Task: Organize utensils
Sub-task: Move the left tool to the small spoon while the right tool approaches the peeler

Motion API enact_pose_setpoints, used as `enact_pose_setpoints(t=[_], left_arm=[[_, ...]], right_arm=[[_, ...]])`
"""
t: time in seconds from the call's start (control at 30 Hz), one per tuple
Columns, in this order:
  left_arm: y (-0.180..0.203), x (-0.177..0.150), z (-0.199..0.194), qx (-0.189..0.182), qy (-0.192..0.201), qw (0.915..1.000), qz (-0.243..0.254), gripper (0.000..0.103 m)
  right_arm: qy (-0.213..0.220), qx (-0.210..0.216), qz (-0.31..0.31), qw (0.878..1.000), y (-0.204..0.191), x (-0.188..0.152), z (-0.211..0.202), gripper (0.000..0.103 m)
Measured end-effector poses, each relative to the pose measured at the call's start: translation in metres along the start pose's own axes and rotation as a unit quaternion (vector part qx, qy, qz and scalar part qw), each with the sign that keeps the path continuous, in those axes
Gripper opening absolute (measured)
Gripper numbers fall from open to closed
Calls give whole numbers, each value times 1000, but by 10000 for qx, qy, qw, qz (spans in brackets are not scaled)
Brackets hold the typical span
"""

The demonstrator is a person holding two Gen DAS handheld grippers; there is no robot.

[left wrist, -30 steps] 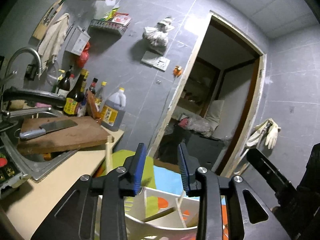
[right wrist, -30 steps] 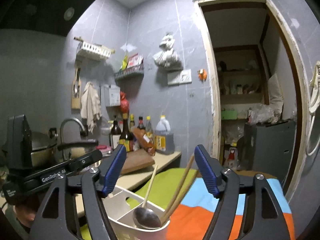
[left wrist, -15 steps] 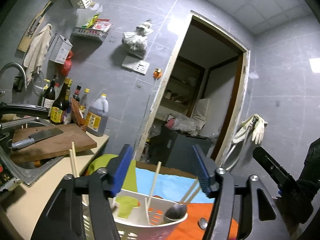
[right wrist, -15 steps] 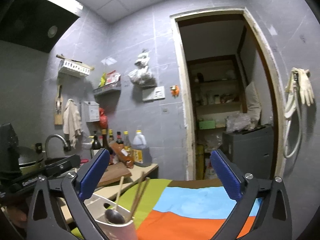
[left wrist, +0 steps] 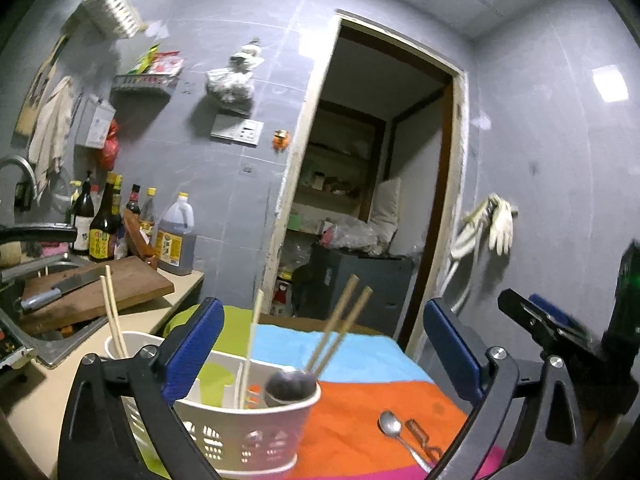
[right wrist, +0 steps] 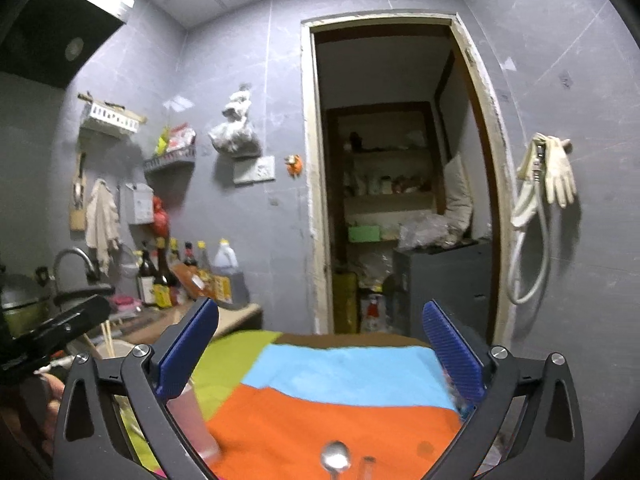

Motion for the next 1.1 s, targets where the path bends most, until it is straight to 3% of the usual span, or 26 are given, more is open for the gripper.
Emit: enact_pose_setpoints(t=[0.37,0.6,0.87,1.1], left_arm=[[41,-47,27,-340,-745,9962,286,98],[45,-84,50,-470,-1470,9880,-112,98],[31,-122,79,-4,-2476,9679,-434,98],[18,-150,90,305,-3075,9490,-633,98]], right_arm=[[-810,-508,-371,9947,43,-40,4,103],[-1584,-604,-614,9836,58,-73,19,103],[-2443,-590,-725,9652,62,-104,42,103],[-3396,-404,-860,9357,58,-139,65,103]])
Point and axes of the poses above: each gripper's, at about its wrist camera, not at the fingertips, and z roughly the way its jaws point, y to its right, x to its top, the point moved 3 cm from there along z, roughly the way its jaws point, and after that the axes turned 12 degrees about -x, right-handed, at the moved point
